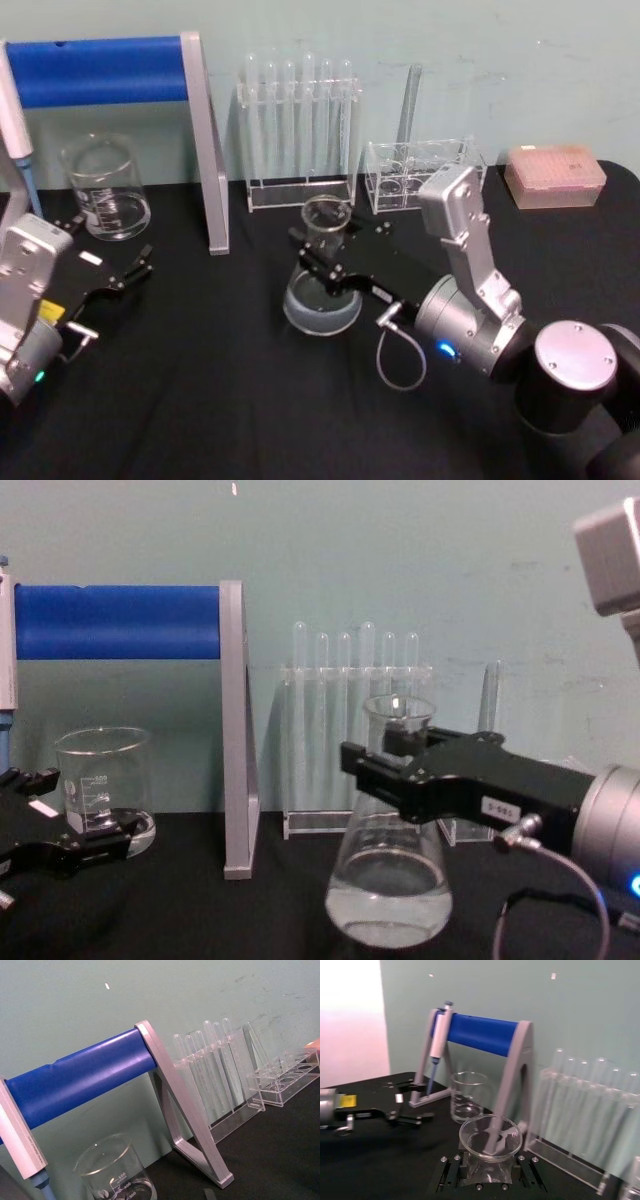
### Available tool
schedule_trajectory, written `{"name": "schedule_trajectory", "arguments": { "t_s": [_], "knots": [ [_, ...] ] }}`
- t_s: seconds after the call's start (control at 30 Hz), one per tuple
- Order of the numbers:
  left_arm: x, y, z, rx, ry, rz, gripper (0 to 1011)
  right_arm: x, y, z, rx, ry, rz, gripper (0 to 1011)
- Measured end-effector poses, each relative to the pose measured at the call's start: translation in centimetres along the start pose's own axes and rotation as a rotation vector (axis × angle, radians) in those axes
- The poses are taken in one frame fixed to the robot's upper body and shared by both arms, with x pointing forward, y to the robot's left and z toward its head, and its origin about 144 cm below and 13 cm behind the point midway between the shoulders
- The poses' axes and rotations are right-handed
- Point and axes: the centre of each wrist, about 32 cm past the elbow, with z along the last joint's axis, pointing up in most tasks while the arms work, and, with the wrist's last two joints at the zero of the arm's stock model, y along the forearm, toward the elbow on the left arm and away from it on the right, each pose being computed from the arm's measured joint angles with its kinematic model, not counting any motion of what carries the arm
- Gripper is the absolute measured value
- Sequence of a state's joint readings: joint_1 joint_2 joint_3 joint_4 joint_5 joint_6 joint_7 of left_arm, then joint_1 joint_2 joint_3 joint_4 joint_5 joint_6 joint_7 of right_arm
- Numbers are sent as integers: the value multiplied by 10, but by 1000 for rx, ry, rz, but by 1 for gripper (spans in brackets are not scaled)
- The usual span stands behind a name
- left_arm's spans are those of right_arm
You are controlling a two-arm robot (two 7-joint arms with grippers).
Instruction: Grasp the erlenmeyer flask with one hand, shake it three times, then place it back.
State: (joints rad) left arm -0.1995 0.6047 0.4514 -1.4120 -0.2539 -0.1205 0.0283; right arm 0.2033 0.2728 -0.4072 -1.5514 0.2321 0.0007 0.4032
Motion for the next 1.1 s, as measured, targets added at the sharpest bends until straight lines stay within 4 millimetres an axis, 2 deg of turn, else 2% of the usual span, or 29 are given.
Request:
{"name": "schedule_trajectory", "arguments": {
  "t_s": [0.33,0.63,0.83,1.1],
  "knots": [
    [0,0,0,0,0,0,1001,-14,0,2,3,10,67,451],
    [0,0,0,0,0,0,1001,-18,0,3,3,14,99,451],
    [0,0,0,0,0,0,1001,-12,0,2,-2,8,69,451],
    [0,0,0,0,0,0,1001,9,-1,1,-7,-16,-27,451]
  ]
}}
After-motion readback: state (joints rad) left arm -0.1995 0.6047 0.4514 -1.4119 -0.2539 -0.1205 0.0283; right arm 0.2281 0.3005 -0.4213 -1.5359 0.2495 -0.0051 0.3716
